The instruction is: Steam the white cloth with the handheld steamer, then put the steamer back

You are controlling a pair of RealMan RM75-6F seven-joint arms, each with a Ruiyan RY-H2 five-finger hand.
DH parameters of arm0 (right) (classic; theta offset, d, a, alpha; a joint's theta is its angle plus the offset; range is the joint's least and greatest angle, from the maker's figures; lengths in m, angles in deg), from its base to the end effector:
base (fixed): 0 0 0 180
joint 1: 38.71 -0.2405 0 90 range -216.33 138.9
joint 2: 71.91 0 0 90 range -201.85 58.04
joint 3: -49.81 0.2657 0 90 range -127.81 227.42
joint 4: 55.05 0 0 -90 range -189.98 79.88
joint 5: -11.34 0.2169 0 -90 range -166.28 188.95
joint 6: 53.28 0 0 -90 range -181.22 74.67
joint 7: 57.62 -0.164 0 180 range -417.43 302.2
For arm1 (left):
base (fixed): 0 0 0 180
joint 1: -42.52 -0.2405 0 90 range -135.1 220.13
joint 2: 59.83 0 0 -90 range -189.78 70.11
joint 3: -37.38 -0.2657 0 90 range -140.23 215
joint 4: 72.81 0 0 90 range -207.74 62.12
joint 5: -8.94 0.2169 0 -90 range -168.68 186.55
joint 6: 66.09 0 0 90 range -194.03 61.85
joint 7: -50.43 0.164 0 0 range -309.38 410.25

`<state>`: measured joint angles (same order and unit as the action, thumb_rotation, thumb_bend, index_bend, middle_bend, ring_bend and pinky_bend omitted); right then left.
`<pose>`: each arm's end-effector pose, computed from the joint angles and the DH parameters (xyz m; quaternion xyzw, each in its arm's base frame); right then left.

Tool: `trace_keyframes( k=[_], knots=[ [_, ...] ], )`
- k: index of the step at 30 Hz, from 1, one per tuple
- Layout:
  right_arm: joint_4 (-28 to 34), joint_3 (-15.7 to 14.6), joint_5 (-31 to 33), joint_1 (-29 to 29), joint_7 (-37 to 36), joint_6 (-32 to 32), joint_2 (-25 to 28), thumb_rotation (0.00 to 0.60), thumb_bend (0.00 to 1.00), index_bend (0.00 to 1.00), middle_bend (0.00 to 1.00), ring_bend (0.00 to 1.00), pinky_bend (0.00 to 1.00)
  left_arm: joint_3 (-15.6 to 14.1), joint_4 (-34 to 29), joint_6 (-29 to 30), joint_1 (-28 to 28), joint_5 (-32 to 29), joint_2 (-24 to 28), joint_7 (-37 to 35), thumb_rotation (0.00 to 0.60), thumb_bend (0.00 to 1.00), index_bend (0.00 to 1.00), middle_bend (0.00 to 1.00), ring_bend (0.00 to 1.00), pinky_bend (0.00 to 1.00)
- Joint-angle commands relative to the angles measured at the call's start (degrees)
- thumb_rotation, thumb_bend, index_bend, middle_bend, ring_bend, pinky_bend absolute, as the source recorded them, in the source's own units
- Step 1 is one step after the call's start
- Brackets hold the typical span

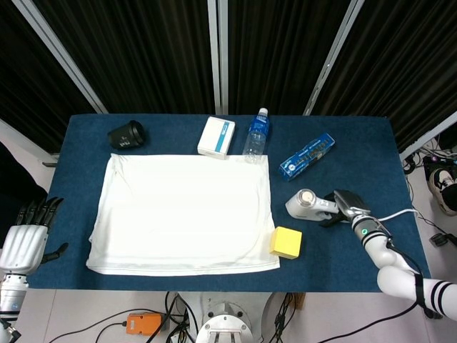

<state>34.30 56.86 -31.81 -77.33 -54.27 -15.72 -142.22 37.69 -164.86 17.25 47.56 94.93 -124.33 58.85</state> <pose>-0.2713 -0.3580 0.0405 0.6173 -0.6217 0.2483 0.4134 -0.3281 0.1933 0.1438 -0.6368 -0.3625 -0.3247 0.5980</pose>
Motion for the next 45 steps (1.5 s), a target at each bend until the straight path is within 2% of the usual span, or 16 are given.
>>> trace_keyframes(
  k=[1,8,10,14,17,23,28,32,37,45],
  knots=[
    [-0.49,0.42,-0.38,-0.06,-1.40,-1.10,0.14,0.600,0.00,0.82,0.76,0.79,0.21,-0.03,0.05,-0.04,-0.01,-0.01,-0.03,0.00,0.600,0.14,0.06,0.08,0.00,0.00],
    [-2.09,0.45,-1.74,-0.18,-2.85,-1.25,-0.89,0.600,0.00,0.91,0.83,0.85,0.24,-0.06,0.13,-0.12,-0.08,-0.13,-0.16,-0.21,0.600,0.14,0.06,0.08,0.00,0.00],
    [-2.40,0.71,-2.34,0.07,-3.35,-0.46,-1.33,0.600,0.03,0.93,0.84,0.86,0.27,-0.06,0.15,-0.14,-0.08,-0.13,-0.23,-0.20,0.600,0.14,0.06,0.08,0.00,0.00],
    [-3.04,1.19,-5.40,0.67,-4.62,0.66,-1.77,0.600,0.24,0.95,0.86,0.87,0.30,0.04,0.21,-0.27,0.07,-0.15,-0.32,0.03,0.600,0.14,0.06,0.08,0.00,0.00],
    [-3.52,1.26,-8.37,0.72,-5.06,0.79,-1.63,0.600,0.36,0.95,0.86,0.87,0.34,0.19,0.14,-0.42,0.32,-0.07,-0.29,0.29,0.600,0.14,0.06,0.08,0.00,0.00],
    [-2.44,2.44,-15.41,0.58,-8.00,0.39,0.26,0.600,0.50,0.95,0.86,0.87,0.42,0.55,0.06,-2.16,1.88,0.43,-0.48,0.71,0.600,0.14,0.06,0.08,0.00,0.00],
    [-0.97,3.43,-19.95,-0.50,-10.02,-0.54,1.53,0.600,0.52,0.95,0.86,0.87,0.46,1.11,-0.35,-5.85,5.20,1.83,-0.82,0.97,0.600,0.14,0.06,0.08,0.00,0.00],
    [-0.02,4.05,-21.33,-2.80,-8.77,-1.59,1.42,0.600,0.52,0.95,0.86,0.87,0.48,1.19,-1.20,-12.71,10.09,3.17,-1.42,-0.39,0.600,0.16,0.06,0.08,0.00,0.00],
    [0.66,5.26,-19.90,-6.04,-6.47,-2.23,-0.12,0.600,0.52,0.95,0.86,0.87,0.50,1.70,-0.41,-21.91,16.14,2.19,-4.23,-1.05,0.600,0.24,0.06,0.08,0.00,0.00],
    [-1.08,6.80,-15.31,-10.83,-3.95,-2.50,-5.07,0.600,0.52,0.95,0.86,0.88,0.53,2.76,3.02,-29.88,21.88,-1.40,-10.88,-1.65,0.593,0.29,0.06,0.08,0.00,0.00]
  ],
)
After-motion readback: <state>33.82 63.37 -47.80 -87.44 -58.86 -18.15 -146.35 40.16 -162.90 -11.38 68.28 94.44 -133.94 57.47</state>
